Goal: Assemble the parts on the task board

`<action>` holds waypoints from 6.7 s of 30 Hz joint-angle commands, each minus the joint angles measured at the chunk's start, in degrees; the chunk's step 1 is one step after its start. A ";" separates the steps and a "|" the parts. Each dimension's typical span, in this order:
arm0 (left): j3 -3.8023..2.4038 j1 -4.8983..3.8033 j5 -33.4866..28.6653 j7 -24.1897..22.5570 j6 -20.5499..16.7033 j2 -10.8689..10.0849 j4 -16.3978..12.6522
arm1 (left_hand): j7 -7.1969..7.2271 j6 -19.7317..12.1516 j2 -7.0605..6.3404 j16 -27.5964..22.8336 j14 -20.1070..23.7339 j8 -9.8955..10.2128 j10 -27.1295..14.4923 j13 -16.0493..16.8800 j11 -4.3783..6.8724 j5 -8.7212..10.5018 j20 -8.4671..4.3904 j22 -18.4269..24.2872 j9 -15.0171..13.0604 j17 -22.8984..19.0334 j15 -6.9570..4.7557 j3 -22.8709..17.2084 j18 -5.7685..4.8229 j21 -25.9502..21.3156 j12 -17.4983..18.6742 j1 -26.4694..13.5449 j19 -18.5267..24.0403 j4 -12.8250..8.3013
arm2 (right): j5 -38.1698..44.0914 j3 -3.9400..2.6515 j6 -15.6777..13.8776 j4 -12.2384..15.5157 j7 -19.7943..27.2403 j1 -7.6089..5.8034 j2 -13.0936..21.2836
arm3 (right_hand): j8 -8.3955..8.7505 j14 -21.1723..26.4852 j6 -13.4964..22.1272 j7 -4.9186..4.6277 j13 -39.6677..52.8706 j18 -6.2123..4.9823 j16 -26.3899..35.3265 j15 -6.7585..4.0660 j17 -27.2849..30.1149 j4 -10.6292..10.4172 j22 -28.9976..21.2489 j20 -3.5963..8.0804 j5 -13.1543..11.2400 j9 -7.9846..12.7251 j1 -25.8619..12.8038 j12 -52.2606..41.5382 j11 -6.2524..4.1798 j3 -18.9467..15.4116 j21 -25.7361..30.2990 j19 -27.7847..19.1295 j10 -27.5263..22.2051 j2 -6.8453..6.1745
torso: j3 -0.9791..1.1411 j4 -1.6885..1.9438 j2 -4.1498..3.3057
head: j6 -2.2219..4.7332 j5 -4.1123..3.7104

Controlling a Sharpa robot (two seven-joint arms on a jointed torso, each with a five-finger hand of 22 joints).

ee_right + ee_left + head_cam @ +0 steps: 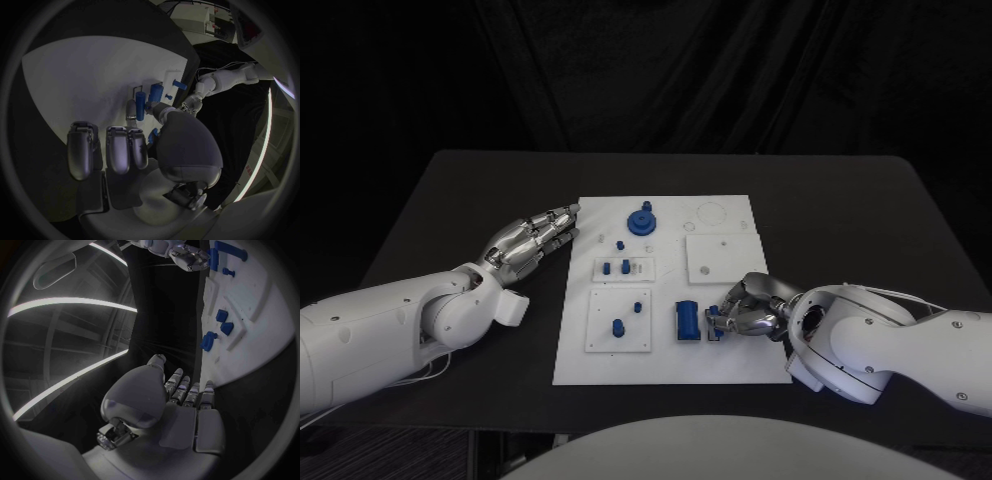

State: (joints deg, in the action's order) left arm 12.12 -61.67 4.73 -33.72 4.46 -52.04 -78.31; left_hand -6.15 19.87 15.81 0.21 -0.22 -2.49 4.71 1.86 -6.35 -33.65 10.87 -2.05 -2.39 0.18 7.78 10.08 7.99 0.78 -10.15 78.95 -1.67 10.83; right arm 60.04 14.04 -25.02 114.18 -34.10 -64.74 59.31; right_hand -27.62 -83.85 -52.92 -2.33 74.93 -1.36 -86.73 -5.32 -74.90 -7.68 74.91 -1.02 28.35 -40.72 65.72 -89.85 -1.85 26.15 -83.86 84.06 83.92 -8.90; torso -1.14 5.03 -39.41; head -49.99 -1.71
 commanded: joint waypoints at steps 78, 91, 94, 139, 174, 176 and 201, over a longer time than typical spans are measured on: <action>-0.05 0.23 -0.25 -0.61 0.58 -0.17 -0.22 | -0.53 0.25 0.13 -0.09 -0.03 -0.21 0.03 0.02 -0.15 -0.53 0.47 -0.01 -0.08 -0.07 0.11 -0.29 -0.52 0.30 -0.21 0.06 0.03 -0.91 | 6.11 0.21 2.23 2.89 1.96 0.31 5.54 | -12.43 -4.65 5.60 0.65 15.07 -0.37 -0.12 -0.30 -6.70 -9.17 12.82 0.17 -25.42 -6.33 -3.80 -0.15 -0.38 -21.95 0.46 3.12 6.08 1.90 | -0.05 -0.01 0.09 | -0.01 0.94; -0.05 0.23 -0.25 -0.59 0.43 -0.21 -0.29 | -0.59 0.34 0.22 -0.09 -0.03 -0.23 0.10 0.03 -0.18 -0.88 0.62 -0.01 -0.09 -0.07 0.12 -0.54 -0.41 0.31 -0.31 0.31 0.01 -1.31 | 6.32 0.24 6.41 2.83 0.13 0.96 5.81 | -19.99 -4.75 5.10 2.50 15.07 -0.24 -0.46 -1.75 -7.32 -8.96 12.99 1.57 -25.57 -11.94 -0.44 -0.15 -2.07 -22.26 -0.16 3.37 6.08 1.88 | -0.02 0.06 -0.03 | -0.01 1.04; -0.05 0.23 -0.25 -0.54 0.42 -0.23 -0.27 | -0.61 0.41 0.26 -0.09 -0.04 -0.25 0.13 0.04 -0.18 -0.94 0.63 -0.01 -0.10 -0.07 0.11 -0.60 -0.39 0.31 -0.36 0.36 0.01 -1.38 | 6.32 0.24 6.31 2.69 -0.19 1.14 5.54 | -20.31 -4.73 5.22 2.59 15.07 -0.24 -0.44 -1.84 -7.28 -8.92 12.98 1.66 -25.57 -12.25 0.26 -0.15 -2.16 -22.28 -0.14 3.35 6.08 1.73 | 0.03 -0.01 -0.05 | -0.01 1.05; -0.05 0.25 -0.25 -0.30 0.62 0.20 -0.15 | -0.67 0.34 0.37 -0.10 -0.03 -0.23 0.08 0.02 -0.24 -1.18 0.75 0.02 -0.08 -0.07 0.15 -0.90 -0.30 0.30 -0.29 0.60 0.02 -1.78 | 6.33 0.19 4.54 -0.47 -2.96 1.83 1.76 | -21.02 -4.47 4.72 3.07 15.07 -0.50 0.17 -2.22 -5.86 -7.91 12.62 2.06 -25.49 -12.79 4.16 -0.15 -2.61 -21.42 0.85 2.88 6.08 6.74 | -0.01 -0.02 -0.02 | -0.01 0.83; -0.07 0.12 -0.23 -5.61 -4.35 -2.04 -3.20 | -0.41 4.52 -0.36 0.13 -0.59 -1.10 1.24 0.15 1.08 -1.50 0.56 -0.84 -0.43 0.11 -0.53 -0.46 0.33 1.05 -1.71 0.60 -1.12 -1.33 | 2.00 0.08 -27.56 4.44 36.12 -4.22 7.72 | -16.43 -3.62 3.07 3.13 15.07 -0.93 1.83 -2.26 -2.20 -9.04 12.00 2.14 -12.75 -8.32 6.12 -0.15 -2.69 -19.71 2.63 1.88 6.08 7.64 | 1.22 -0.61 2.46 | -0.01 1.84; -0.07 -0.18 -0.23 -5.84 -4.98 -2.28 -3.69 | -0.33 4.62 -0.36 0.12 -0.58 -1.06 1.32 0.16 1.16 -1.47 0.13 -0.76 -0.41 0.11 -0.85 -0.38 0.24 1.02 -1.82 0.59 -1.05 -0.95 | -0.73 0.10 -28.15 3.39 39.16 -5.52 7.66 | -14.49 -1.94 2.60 2.72 15.07 -2.43 5.32 -1.79 4.09 -9.08 9.67 1.68 -9.66 -5.95 6.99 -0.15 -2.22 -18.68 9.32 -1.43 6.08 7.77 | 1.38 -0.96 3.40 | -0.01 2.12; -0.19 -1.10 -0.06 -4.79 -10.72 2.84 -2.28 | 6.15 -6.43 -6.26 -0.21 0.22 2.49 -4.71 -1.86 6.35 11.97 -10.87 2.05 2.39 -0.18 -7.78 -1.99 -7.99 -0.78 2.92 -27.05 1.67 0.29 | -23.11 0.05 -24.05 -12.52 61.75 -1.16 3.65 | 11.04 66.23 30.71 -3.77 -57.32 1.36 72.92 10.49 67.03 -3.30 -55.22 -9.79 -6.90 27.00 -19.27 70.13 7.20 -20.68 83.86 -68.04 -69.30 8.90 | 1.65 -1.96 4.26 | 0.26 0.77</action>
State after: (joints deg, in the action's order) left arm 12.09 -62.74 4.76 -38.42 -5.83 -49.13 -80.40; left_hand -1.13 18.47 13.15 0.21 0.01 -1.53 2.57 1.24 -0.17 -29.80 -0.78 -0.35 -1.52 0.05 -0.78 11.14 3.00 0.55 -9.93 71.34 -0.25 15.25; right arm 37.02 14.28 -48.95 101.48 28.03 -65.83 63.12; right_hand -22.80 -24.19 -30.51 -8.42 24.20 -3.02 -19.00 7.14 -10.82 -15.06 27.03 -14.80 29.46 -18.85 63.83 -27.11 7.40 7.55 -2.08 22.08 20.07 -2.44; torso 0.50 3.10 -35.22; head -49.93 -1.01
